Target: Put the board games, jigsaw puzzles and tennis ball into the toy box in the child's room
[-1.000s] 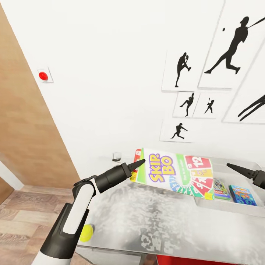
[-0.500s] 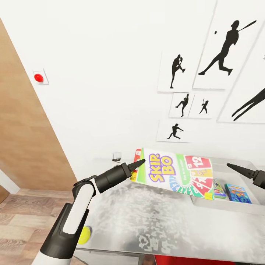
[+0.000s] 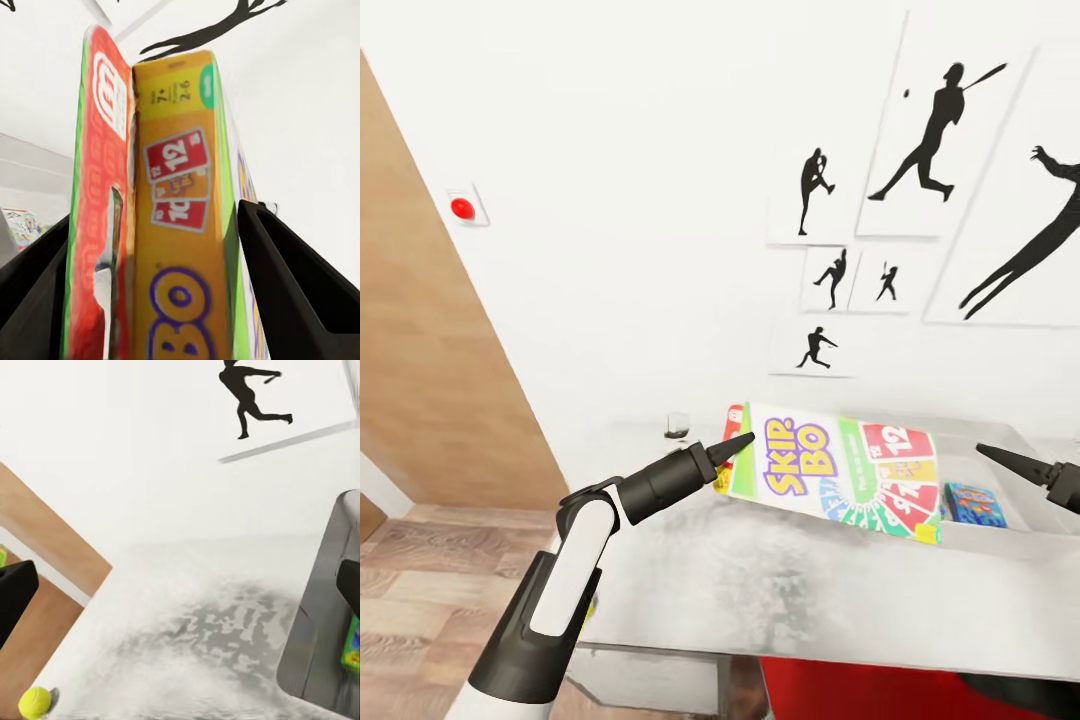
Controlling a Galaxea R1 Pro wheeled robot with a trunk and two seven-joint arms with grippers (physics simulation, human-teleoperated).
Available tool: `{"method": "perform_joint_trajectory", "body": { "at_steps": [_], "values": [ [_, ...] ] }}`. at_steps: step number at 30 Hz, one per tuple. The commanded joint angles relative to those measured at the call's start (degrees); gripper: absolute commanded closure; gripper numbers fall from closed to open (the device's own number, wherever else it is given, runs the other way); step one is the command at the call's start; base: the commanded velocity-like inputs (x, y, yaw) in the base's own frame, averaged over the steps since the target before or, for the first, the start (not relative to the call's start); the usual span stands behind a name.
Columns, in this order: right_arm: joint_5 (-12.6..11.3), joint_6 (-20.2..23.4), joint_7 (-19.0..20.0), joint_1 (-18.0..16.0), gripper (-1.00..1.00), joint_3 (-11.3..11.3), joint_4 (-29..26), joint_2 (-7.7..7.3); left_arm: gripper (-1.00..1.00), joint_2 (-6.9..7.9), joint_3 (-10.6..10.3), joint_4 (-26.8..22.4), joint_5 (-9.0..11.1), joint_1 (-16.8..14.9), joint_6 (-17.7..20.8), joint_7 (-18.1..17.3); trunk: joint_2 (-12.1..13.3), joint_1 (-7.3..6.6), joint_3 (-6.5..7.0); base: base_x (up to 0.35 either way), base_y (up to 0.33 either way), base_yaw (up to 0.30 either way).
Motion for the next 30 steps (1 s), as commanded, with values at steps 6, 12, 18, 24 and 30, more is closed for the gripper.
{"method": "perform_joint_trajectory", "body": {
  "at_steps": [6, 12, 18, 24, 30],
  "values": [
    [0.1, 0.2, 0.3, -0.1, -1.0, 0.0, 0.0, -0.01, 1.0, -0.11, 0.1, -0.1, 0.3, -0.1, 0.3, -0.1, -0.1, 0.01, 0.0, -0.28, -0.072, -0.028],
    [0.1, 0.2, 0.3, -0.1, -1.0, 0.0, 0.0, -0.05, 1.0, -0.2, 0.1, -0.1, 0.3, -0.1, 0.2, -0.1, -0.1, 0.01, 0.3, -0.152, -0.02, -0.094],
    [0.1, 0.2, 0.3, -0.1, -1.0, 0.0, 0.0, -0.02, 1.0, -0.24, 0.1, -0.1, 0.3, -0.1, 0.2, -0.1, -0.1, 0.01, 0.45, -0.045, -0.006, -0.045],
    [0.1, 0.2, 0.3, -0.1, -1.0, 0.0, 0.0, -0.01, 1.0, -0.25, 0.1, -0.1, 0.3, -0.1, 0.1, -0.1, -0.1, 0.01, 0.5, -0.015, -0.002, -0.015],
    [0.1, 0.2, 0.2, -0.1, -1.0, 0.0, 0.0, 0.04, 1.0, -0.26, 0.1, -0.1, 0.3, -0.1, 0.0, -0.1, -0.1, 0.01, 0.52, 0.025, -0.039, -0.005]
  ]
}}
